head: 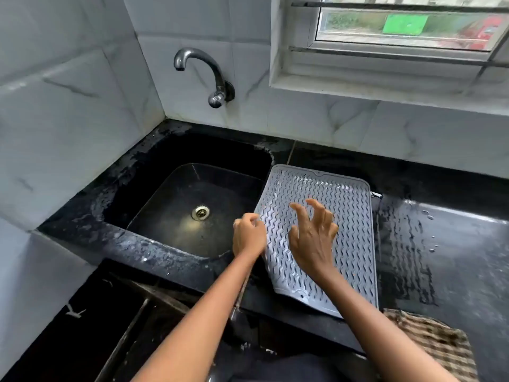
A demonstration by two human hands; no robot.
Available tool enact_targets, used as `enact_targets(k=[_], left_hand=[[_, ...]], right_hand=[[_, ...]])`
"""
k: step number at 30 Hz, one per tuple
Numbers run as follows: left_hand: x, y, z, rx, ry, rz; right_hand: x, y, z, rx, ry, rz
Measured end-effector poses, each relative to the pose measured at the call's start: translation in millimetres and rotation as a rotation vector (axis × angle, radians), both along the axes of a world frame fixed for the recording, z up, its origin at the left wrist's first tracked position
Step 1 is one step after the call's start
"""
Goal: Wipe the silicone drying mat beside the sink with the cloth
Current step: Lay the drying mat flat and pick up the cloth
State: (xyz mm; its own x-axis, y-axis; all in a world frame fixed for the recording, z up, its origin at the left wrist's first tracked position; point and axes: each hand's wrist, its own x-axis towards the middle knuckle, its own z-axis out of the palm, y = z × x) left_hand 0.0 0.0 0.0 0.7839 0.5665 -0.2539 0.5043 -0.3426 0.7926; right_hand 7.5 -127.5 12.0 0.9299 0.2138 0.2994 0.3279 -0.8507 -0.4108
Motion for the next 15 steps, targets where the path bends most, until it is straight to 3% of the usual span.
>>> enact_targets(k=[3,8,11,15], left_hand=[[-13,8,-10,-0.181,0.092,0.122],[-25,12,-15,-0.307,0.046,0.111],[-20,12,-7,-0.511,0.072,0.025],[-13,14,-1,-0.514,0.097,-0.084]], right_hand=[[-15,13,0,0.089,0.062,-0.015],[-23,21,-2,-0.06,0.237,0.253],[-27,22,-2,-0.323,0.461,0.461],[-33,10,-11,-0.67,0.422,0.527]])
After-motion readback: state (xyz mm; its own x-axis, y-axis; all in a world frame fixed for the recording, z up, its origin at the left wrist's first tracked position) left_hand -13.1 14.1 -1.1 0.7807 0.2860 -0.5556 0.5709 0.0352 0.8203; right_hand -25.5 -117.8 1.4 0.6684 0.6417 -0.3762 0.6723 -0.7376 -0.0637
